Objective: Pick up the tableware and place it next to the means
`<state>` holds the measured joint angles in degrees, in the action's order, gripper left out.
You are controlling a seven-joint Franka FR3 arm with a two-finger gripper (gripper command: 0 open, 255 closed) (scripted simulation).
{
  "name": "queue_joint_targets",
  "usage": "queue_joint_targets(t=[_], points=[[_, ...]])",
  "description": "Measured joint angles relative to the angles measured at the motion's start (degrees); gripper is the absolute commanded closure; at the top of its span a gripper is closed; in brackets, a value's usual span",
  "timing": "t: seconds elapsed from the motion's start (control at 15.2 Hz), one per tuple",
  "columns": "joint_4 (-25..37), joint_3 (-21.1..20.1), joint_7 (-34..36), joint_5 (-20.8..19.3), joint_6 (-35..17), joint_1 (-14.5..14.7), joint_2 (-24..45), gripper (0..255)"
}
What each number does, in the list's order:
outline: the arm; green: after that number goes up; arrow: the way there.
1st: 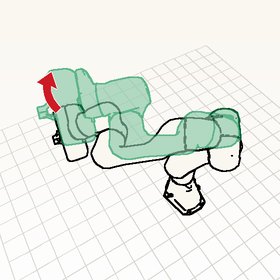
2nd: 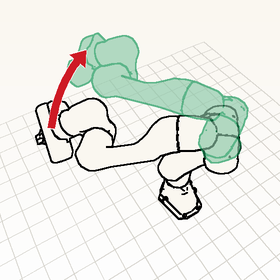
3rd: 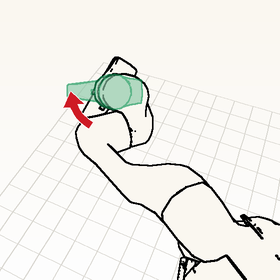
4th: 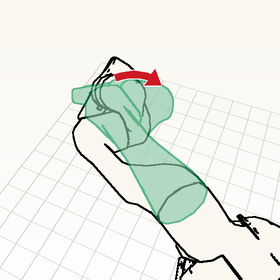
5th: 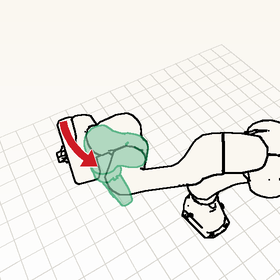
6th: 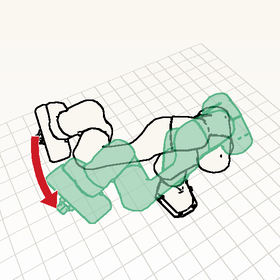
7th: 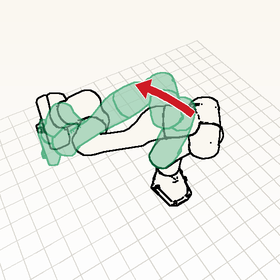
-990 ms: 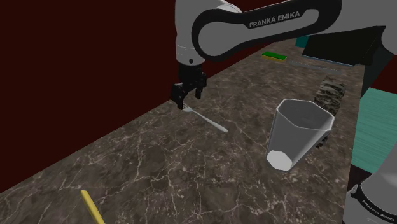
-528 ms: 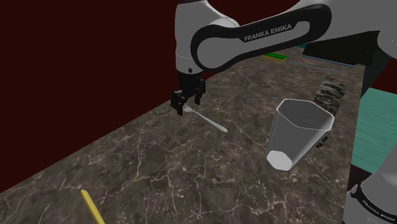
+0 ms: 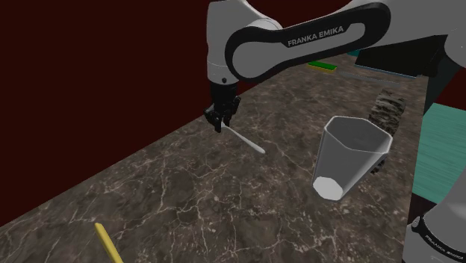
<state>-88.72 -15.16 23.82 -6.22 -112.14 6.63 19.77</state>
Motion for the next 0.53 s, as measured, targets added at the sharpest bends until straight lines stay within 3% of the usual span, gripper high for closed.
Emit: queue_joint_targets(t=[0.53], points=[[0.0,-0.1,0.0,0.2,0.2,0.1,0.0,255]])
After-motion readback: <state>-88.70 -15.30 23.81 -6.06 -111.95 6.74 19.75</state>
